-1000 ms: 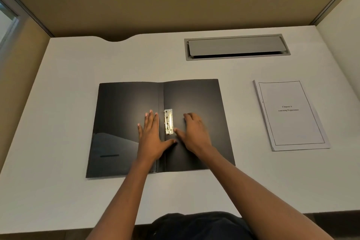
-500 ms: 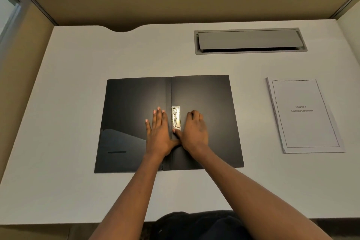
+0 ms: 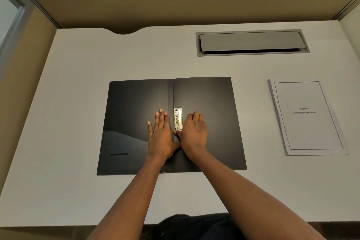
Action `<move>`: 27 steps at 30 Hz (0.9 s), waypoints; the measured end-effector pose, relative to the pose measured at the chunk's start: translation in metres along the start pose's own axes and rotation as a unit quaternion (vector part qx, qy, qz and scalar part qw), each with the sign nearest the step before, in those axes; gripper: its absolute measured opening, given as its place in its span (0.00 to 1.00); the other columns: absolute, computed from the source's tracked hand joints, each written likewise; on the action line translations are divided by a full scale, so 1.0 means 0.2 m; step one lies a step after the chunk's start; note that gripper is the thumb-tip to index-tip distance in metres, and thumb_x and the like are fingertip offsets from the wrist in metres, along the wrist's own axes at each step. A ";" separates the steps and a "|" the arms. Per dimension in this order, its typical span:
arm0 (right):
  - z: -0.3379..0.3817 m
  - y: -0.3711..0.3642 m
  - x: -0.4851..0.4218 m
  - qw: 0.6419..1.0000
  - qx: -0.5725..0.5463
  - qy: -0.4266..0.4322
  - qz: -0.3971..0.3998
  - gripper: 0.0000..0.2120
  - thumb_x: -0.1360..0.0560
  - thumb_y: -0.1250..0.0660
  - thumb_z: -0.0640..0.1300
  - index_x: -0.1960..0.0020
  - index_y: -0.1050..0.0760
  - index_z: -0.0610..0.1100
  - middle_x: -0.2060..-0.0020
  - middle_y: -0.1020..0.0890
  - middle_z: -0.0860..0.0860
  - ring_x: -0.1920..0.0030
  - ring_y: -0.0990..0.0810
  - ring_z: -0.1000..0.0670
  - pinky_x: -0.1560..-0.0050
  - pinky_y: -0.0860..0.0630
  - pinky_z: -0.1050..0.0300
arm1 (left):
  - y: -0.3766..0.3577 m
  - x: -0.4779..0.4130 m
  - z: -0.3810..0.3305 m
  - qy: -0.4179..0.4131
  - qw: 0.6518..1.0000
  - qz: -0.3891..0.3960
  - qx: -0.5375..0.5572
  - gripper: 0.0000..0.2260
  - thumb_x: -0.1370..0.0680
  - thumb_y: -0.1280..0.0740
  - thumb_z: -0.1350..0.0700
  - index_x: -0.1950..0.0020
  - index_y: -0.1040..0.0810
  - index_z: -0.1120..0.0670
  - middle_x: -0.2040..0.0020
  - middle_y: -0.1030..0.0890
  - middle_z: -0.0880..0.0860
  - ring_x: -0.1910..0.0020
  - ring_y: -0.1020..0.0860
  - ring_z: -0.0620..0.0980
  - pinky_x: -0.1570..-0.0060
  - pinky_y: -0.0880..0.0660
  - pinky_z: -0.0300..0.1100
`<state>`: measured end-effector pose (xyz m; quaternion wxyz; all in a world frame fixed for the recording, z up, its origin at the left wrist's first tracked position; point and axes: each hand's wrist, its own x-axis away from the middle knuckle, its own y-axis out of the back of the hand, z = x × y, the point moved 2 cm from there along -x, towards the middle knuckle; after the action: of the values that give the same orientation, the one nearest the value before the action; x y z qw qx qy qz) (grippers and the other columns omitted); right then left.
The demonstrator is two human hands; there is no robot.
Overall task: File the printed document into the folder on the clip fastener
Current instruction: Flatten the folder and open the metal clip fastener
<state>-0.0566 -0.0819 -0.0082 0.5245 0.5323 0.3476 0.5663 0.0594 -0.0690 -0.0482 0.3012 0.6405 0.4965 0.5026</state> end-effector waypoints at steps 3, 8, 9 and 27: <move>-0.01 0.01 0.00 1.000 -0.014 0.005 0.005 0.35 0.27 0.28 0.61 0.31 0.30 0.39 0.36 0.28 0.44 0.36 0.28 0.45 0.36 0.25 0.52 | 0.00 0.00 0.00 -0.002 1.000 -0.002 -0.005 0.50 0.24 0.31 0.36 0.15 0.59 0.55 0.15 0.61 0.53 0.17 0.65 0.52 0.21 0.65 0.56; -0.03 0.01 0.01 1.000 -0.016 0.010 0.009 0.35 0.26 0.29 0.60 0.29 0.32 0.38 0.35 0.28 0.44 0.34 0.29 0.46 0.35 0.26 0.52 | 0.00 0.00 0.00 -0.003 1.000 0.000 -0.011 0.52 0.25 0.32 0.34 0.15 0.59 0.55 0.15 0.60 0.53 0.17 0.65 0.52 0.21 0.66 0.55; -0.02 0.01 0.01 1.000 -0.010 0.010 0.008 0.35 0.25 0.29 0.60 0.29 0.32 0.38 0.36 0.28 0.43 0.35 0.29 0.45 0.35 0.26 0.52 | 0.00 0.00 0.00 -0.003 1.000 0.002 -0.013 0.51 0.25 0.32 0.34 0.15 0.59 0.55 0.15 0.61 0.53 0.17 0.65 0.52 0.21 0.66 0.55; 0.01 0.14 0.03 0.973 -0.222 0.067 0.000 0.12 0.20 0.33 0.42 0.37 0.21 0.42 0.44 0.20 0.46 0.46 0.19 0.48 0.45 0.20 0.55 | 0.00 0.00 0.00 -0.010 1.000 0.004 -0.004 0.56 0.28 0.31 0.31 0.16 0.61 0.55 0.15 0.62 0.54 0.17 0.65 0.53 0.19 0.61 0.59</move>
<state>-0.0595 -0.0827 0.0193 0.6048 0.3634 0.2474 0.6640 0.0591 -0.0687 -0.0490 0.3063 0.6461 0.4890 0.4996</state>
